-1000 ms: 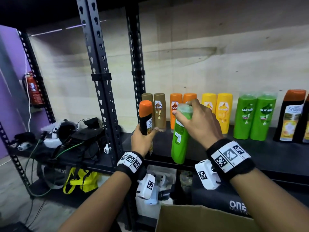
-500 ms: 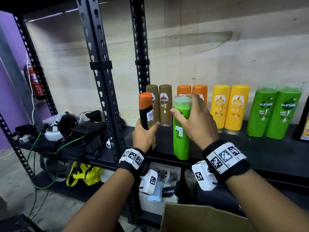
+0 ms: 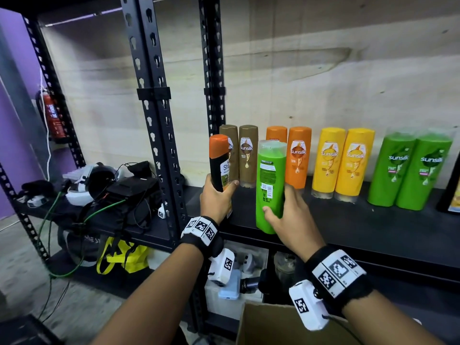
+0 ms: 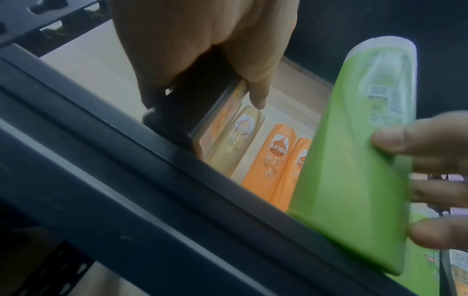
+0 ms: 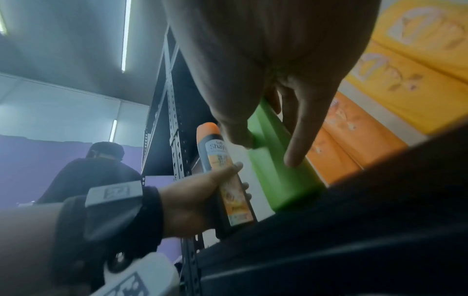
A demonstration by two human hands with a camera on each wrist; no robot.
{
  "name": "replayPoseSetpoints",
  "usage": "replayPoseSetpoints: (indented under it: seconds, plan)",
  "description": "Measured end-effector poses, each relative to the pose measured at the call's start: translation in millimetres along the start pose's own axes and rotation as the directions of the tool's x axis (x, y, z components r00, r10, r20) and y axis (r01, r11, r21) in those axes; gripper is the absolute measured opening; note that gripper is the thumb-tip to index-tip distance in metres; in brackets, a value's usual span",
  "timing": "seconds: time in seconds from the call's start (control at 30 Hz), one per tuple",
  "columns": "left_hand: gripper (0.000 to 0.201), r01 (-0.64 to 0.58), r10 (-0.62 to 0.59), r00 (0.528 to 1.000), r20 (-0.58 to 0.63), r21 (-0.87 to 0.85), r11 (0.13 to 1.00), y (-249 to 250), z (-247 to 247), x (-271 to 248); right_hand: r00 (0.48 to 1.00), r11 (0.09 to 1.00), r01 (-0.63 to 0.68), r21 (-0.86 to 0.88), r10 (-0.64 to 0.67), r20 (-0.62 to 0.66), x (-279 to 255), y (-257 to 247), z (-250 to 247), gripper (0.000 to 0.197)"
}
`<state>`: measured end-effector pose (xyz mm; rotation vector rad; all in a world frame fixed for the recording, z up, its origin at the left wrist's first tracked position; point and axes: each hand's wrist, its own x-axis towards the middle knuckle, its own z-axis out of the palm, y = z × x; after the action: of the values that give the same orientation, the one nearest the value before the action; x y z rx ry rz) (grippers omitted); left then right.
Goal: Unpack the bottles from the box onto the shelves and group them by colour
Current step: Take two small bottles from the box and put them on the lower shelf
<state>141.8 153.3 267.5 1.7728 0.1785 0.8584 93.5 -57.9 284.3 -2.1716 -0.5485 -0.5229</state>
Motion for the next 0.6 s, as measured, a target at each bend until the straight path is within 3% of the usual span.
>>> replayPoseSetpoints:
  seconds: [0.3,0.6]
  plan:
    - [0.053,-0.012,0.012,0.999,0.029,-0.001,1.000,-5.6,-4.5,13.0,0.997,0.998,-0.048,-0.032,0.050,0.054,24.9,1.1,25.8,0.055]
    - [0.046,-0.010,0.010,1.000,0.017,0.020,1.000,-10.1,-9.6,28.1,0.992,0.992,-0.123,-0.002,0.123,0.011,50.3,-6.4,59.8,0.050]
